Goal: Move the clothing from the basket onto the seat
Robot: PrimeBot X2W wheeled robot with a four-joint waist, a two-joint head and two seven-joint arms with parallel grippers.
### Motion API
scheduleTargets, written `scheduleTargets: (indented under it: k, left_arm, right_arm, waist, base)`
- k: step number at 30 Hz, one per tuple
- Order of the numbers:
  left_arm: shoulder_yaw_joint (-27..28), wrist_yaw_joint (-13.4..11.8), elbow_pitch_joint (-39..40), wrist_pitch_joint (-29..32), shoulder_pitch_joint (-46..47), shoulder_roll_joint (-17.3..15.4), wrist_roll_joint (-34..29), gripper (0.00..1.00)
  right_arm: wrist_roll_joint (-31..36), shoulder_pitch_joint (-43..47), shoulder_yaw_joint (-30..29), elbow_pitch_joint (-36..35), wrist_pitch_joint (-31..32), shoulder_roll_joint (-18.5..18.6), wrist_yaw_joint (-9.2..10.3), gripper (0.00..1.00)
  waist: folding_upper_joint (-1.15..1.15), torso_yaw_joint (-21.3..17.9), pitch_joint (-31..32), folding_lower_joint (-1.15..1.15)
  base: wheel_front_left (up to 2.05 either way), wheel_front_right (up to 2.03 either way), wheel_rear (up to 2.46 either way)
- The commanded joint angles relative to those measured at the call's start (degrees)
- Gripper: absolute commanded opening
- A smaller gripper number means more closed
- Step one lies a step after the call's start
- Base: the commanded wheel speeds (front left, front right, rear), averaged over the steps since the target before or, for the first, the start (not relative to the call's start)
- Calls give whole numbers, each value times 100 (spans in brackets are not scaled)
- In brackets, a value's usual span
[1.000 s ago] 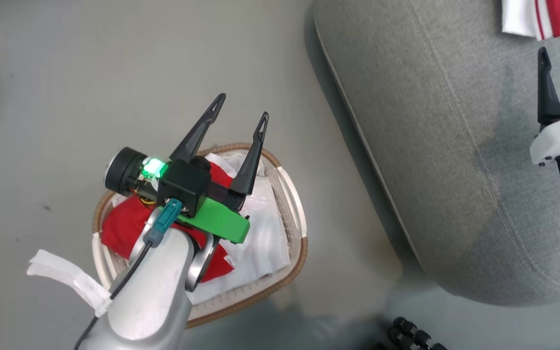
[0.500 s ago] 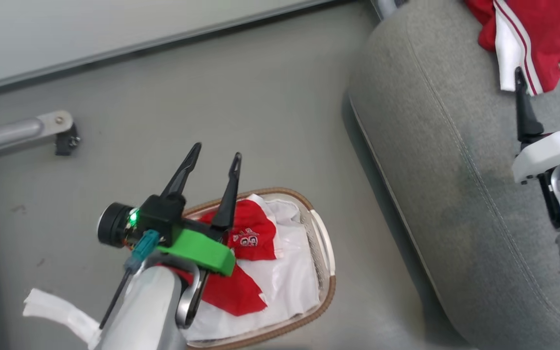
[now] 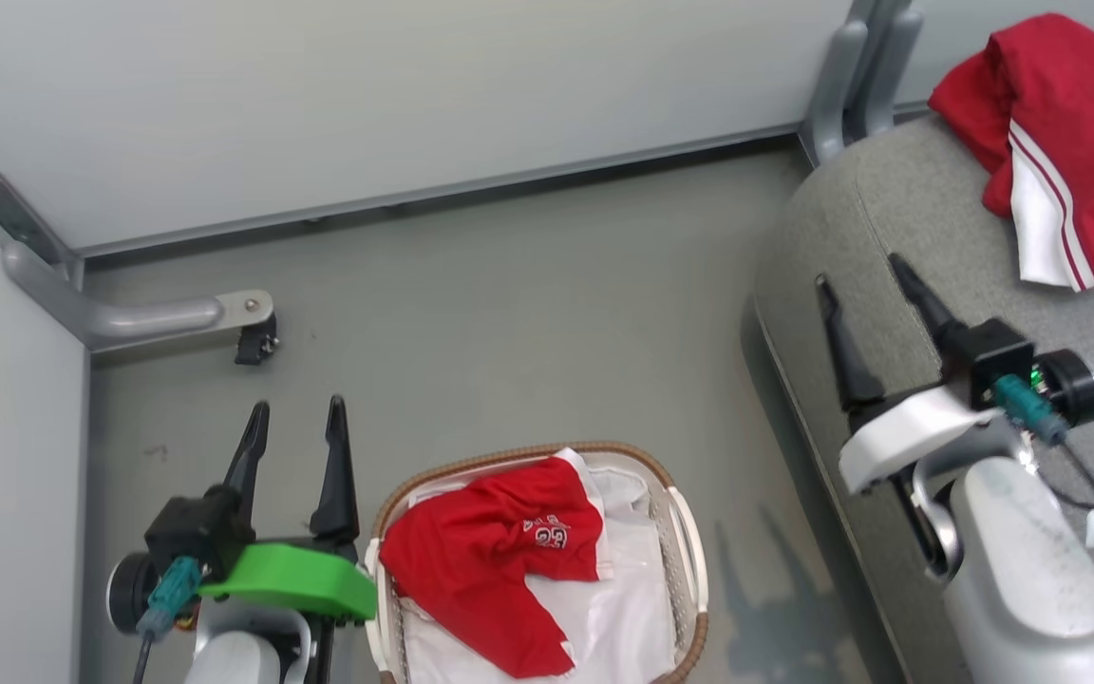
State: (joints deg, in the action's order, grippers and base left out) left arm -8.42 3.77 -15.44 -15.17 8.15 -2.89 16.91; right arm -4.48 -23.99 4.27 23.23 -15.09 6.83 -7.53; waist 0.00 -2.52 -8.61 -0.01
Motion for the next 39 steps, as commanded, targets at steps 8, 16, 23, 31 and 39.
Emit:
scheduleTargets:
  k: [8,16,23,31,39]
  left_arm:
    - [163,-55,153,3,-612,-1,107,100]
    - [-3,-140,152,3,-835,-3,282,100]
    - [8,-156,102,3,-902,-3,277,100]
    - [-6,-167,95,3,-816,-2,221,100]
    - [-7,-138,72,3,-755,-2,195,100]
  right_arm:
    - [244,1020,-91,-675,-12,-363,8,100]
    - [-277,1742,-165,-903,-12,-383,8,100]
    - [-241,1877,-235,-860,-12,-384,8,100]
    - [-289,1826,-175,-776,-12,-383,8,100]
    - [-298,1740,-148,-758,-12,-384,8,100]
  waist:
    - [0,367,521,1]
    - [0,453,723,1]
    - [0,459,775,1]
    - [0,458,775,1]
    - [0,444,751,1]
  base:
    - [0,0,0]
    - [0,0,0]
    - [0,0,0]
    - [0,0,0]
    - [0,0,0]
